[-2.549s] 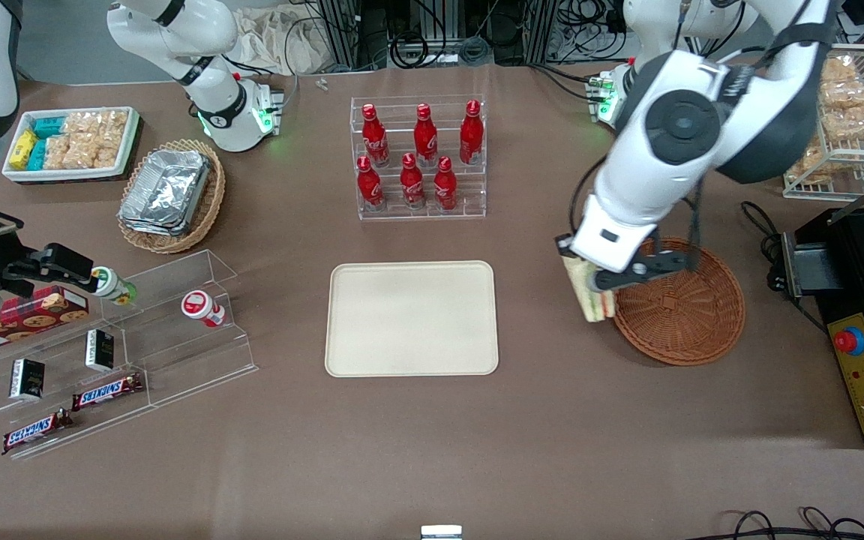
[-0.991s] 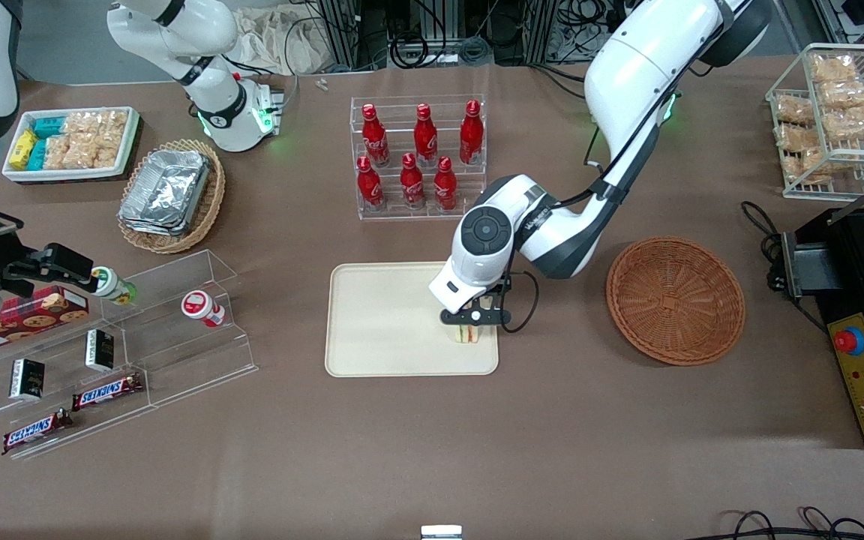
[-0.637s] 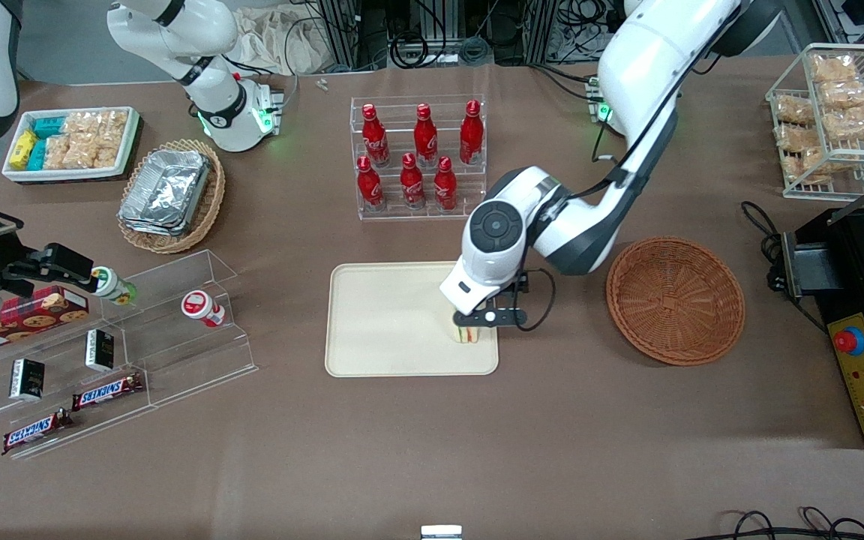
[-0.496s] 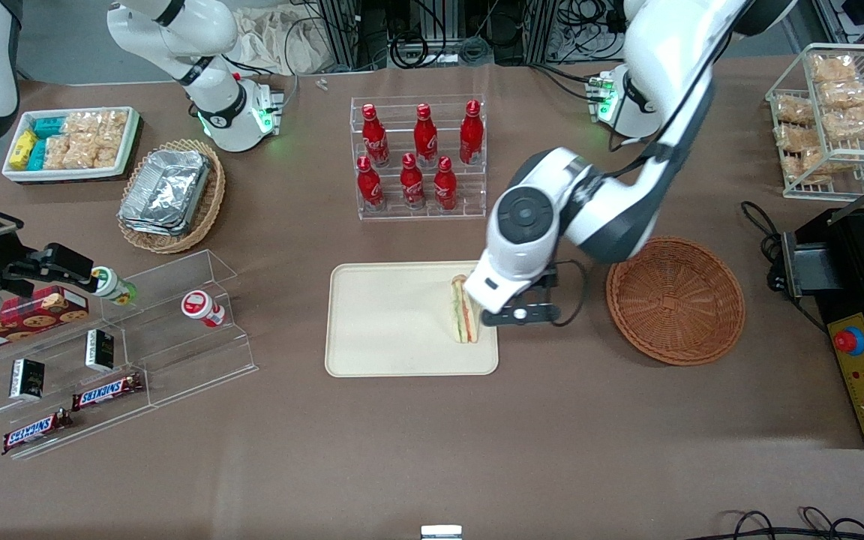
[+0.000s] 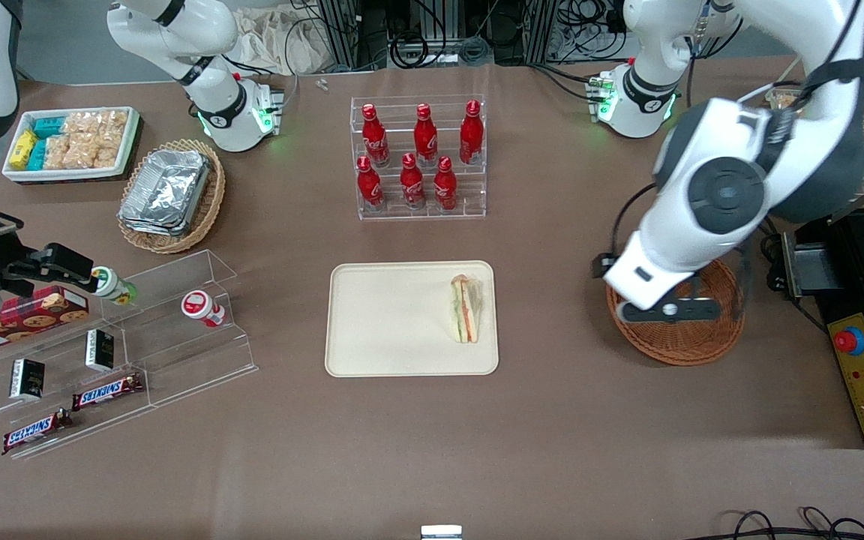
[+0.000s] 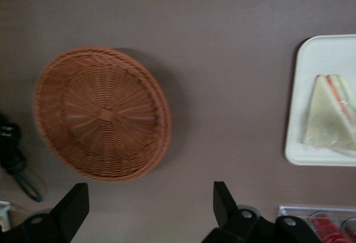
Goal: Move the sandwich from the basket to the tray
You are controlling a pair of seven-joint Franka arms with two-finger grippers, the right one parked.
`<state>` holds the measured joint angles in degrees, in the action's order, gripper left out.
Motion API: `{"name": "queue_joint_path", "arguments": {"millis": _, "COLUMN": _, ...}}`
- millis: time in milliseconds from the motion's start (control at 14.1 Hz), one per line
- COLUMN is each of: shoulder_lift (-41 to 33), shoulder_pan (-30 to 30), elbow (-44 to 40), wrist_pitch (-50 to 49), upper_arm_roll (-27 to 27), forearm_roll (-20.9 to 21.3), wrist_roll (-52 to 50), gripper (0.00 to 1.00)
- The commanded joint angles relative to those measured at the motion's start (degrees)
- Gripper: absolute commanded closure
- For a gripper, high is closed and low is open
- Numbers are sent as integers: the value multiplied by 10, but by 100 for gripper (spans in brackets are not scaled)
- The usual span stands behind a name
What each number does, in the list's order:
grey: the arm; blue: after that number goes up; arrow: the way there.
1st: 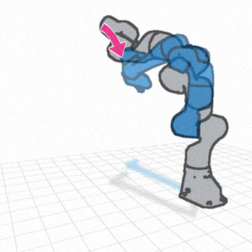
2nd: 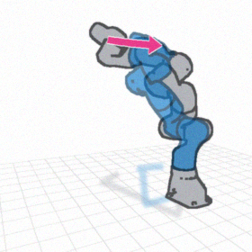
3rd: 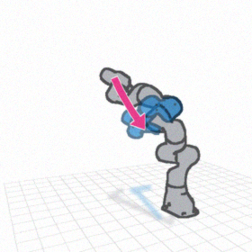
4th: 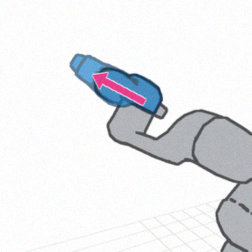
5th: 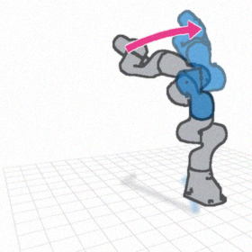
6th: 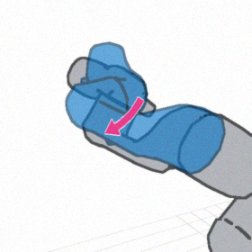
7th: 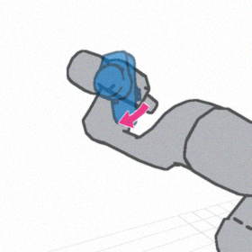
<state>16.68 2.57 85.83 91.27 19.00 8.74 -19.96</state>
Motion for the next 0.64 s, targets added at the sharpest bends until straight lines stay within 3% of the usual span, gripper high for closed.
{"name": "queue_joint_path", "arguments": {"millis": 0, "shoulder_lift": -45, "shoulder_pan": -60, "elbow": 12, "wrist_pitch": -30, "upper_arm_roll": 5, "forearm_roll": -7, "wrist_roll": 97, "gripper": 1}}
{"name": "queue_joint_path", "arguments": {"millis": 566, "shoulder_lift": -59, "shoulder_pan": -157, "elbow": -16, "wrist_pitch": -45, "upper_arm_roll": 4, "forearm_roll": 1, "wrist_roll": 106, "gripper": 0}}
